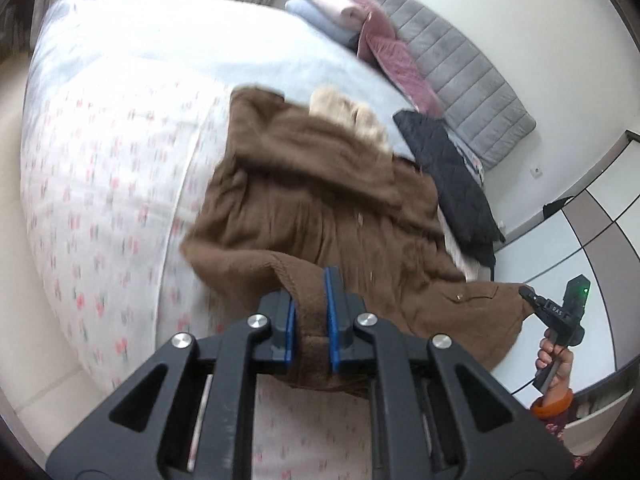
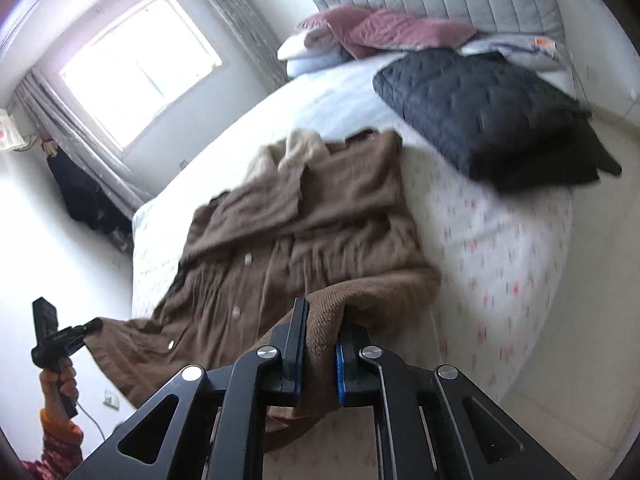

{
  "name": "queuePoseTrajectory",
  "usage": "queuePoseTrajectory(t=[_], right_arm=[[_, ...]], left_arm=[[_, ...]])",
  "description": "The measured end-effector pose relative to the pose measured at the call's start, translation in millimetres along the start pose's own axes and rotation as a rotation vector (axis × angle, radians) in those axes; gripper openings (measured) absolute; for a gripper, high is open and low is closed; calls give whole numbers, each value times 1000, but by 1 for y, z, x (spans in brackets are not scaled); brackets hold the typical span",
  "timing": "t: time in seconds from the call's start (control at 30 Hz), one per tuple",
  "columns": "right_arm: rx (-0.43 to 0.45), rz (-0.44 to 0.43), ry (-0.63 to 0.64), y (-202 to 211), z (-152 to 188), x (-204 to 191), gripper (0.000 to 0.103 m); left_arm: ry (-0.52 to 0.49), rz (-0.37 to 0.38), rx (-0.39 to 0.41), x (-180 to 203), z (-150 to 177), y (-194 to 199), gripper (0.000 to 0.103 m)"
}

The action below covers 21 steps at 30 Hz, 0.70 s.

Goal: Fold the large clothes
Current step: 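Grasp the jacket hem with the left tool while the right tool holds it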

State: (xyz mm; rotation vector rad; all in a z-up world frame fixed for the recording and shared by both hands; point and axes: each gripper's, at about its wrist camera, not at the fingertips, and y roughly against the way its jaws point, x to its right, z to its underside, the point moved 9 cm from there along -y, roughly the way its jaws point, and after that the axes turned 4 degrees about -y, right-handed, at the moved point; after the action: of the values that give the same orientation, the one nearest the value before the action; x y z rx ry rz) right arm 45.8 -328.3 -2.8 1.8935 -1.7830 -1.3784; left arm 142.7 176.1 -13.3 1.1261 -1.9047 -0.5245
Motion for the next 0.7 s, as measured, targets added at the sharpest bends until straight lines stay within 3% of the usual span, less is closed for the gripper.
queuePoseTrajectory(t=[0.27,0.47,0.7], right_arm=[[49,40,-11,-38,-90,-5,10],[59,76,-43,-89,-149,10,10],[19,121,-118,-178,-192,50,10]], left_arm=[[-29,-64,104,-7,-93,-22,14],[-42,-145,166,-23,-152,-65,14],[-6,-244,126,-69,-193,-149,15]])
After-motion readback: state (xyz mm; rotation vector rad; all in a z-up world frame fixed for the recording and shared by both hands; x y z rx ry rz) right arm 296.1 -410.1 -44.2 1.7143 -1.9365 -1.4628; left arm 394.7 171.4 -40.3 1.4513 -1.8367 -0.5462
